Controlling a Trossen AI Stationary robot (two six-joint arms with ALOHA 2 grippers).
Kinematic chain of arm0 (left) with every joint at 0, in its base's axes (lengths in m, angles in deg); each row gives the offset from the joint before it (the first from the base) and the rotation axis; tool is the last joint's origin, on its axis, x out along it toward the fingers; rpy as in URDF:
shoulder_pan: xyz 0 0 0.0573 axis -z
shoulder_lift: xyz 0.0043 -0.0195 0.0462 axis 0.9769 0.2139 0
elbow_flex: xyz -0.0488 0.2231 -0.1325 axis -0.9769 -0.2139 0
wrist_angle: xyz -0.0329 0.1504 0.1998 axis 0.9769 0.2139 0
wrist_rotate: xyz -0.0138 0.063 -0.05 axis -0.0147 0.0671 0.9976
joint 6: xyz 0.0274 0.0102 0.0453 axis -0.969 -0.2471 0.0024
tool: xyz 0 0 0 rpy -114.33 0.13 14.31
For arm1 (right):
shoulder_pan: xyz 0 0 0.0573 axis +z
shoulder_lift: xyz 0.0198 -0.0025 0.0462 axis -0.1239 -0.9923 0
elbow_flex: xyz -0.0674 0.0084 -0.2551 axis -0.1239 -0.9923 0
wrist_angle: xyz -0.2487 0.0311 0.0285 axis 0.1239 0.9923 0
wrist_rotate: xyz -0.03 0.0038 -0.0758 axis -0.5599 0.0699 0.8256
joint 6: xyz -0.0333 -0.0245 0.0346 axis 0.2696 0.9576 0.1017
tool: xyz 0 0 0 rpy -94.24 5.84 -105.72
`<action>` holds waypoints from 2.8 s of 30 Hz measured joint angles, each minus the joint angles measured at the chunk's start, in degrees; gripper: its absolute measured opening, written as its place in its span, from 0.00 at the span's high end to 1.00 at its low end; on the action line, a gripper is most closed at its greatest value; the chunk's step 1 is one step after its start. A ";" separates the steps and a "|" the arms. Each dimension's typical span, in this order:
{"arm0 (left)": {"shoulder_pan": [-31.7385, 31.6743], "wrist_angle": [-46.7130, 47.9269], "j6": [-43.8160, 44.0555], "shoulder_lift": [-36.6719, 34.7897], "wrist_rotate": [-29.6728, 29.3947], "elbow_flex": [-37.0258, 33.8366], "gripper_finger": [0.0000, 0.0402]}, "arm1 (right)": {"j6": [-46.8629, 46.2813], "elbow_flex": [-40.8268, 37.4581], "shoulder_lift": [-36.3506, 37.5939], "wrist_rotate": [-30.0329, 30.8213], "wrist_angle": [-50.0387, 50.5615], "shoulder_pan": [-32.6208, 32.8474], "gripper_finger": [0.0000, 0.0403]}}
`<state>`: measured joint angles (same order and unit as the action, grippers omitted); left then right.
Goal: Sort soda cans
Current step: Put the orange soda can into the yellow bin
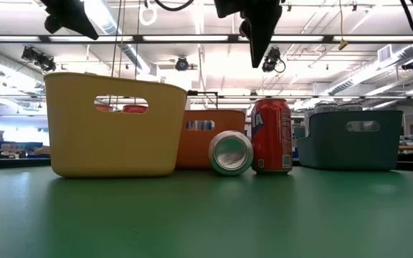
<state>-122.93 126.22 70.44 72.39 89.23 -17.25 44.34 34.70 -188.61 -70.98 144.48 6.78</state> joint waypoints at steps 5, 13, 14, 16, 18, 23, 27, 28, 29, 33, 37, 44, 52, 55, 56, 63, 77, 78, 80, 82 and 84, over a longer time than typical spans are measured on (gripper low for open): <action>0.02 0.47 -0.21 -0.01 0.61 0.00 1.00 | 4.01 -0.77 0.06 -4.08 -0.03 -0.59 0.26; 0.02 0.39 -0.66 -0.02 0.66 -2.31 1.00 | 7.52 -10.49 2.42 -4.12 -5.71 -0.93 0.12; 0.01 0.31 -0.79 0.00 0.66 -2.86 1.00 | 7.57 -12.23 2.66 -4.12 -7.12 -1.09 0.12; 0.02 0.36 -1.07 0.00 0.66 -3.70 1.00 | 8.13 -15.66 3.04 -3.87 -10.20 -1.49 0.11; 0.02 0.17 -1.17 -0.01 0.63 -4.14 1.00 | 9.04 -18.43 3.61 -3.61 -13.46 -2.13 0.11; 0.02 -0.28 -0.91 -0.04 0.65 -4.17 1.00 | 9.44 -23.40 3.82 -4.55 -16.96 -3.38 0.11; 0.00 -0.30 -0.75 -0.01 0.63 -4.17 1.00 | 9.66 -26.82 3.73 -5.03 -17.71 -3.50 0.12; 0.02 -0.39 -0.71 -0.01 0.63 -4.17 1.00 | 9.62 -27.46 3.73 -5.45 -18.07 -3.50 0.13; 0.02 -0.64 -0.69 -0.04 0.63 -4.17 1.00 | 9.60 -28.23 3.75 -5.64 -18.58 -3.50 0.14; 0.01 -1.40 -0.64 0.03 0.63 -4.17 1.00 | 8.47 -30.64 3.85 -5.63 -20.16 -3.43 0.24; 0.00 -1.85 -0.62 0.03 0.74 -4.17 1.00 | 8.24 -30.20 3.83 -5.06 -20.04 -2.54 0.29; 0.01 -2.63 -0.60 0.03 1.30 -4.17 1.00 | 8.14 -20.99 3.61 -3.10 -14.45 1.48 0.29; 0.02 -2.70 -0.60 0.03 1.31 -4.17 1.00 | 5.75 -4.74 3.60 0.92 -11.48 5.14 0.29; 0.02 -2.73 -0.58 0.03 1.31 -4.17 1.00 | 6.53 -0.38 3.63 2.32 -16.01 5.62 0.29; 0.01 -2.78 -0.58 0.03 1.31 -4.17 1.00 | 7.32 0.42 3.67 2.28 -18.29 5.62 0.29; 0.01 -3.09 -0.35 0.03 1.36 -4.17 1.00 | 14.59 0.76 1.48 2.26 -31.75 3.74 0.29; 0.02 -3.18 -0.16 0.10 2.51 -4.17 1.00 | 15.43 1.68 -8.58 -5.89 -32.78 -1.68 0.29; 0.02 -3.18 -0.16 0.07 2.51 -4.17 1.00 | 15.43 1.68 -9.18 -5.87 -32.25 -1.76 0.29; 0.02 -3.18 -0.16 0.09 2.54 -4.18 1.00 | 15.43 1.68 -10.53 -5.88 -31.01 -1.77 0.29; 0.02 -3.16 -0.16 0.07 2.54 -4.18 1.00 | 15.21 1.68 -11.32 -5.86 -30.71 -1.79 0.29; 0.02 -3.16 -0.16 0.07 2.55 -4.17 1.00 | 15.19 1.66 -12.14 -5.87 -30.88 -1.79 0.29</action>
<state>-122.91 123.06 70.28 72.47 91.78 -21.43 59.53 36.36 -200.75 -76.85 113.59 4.99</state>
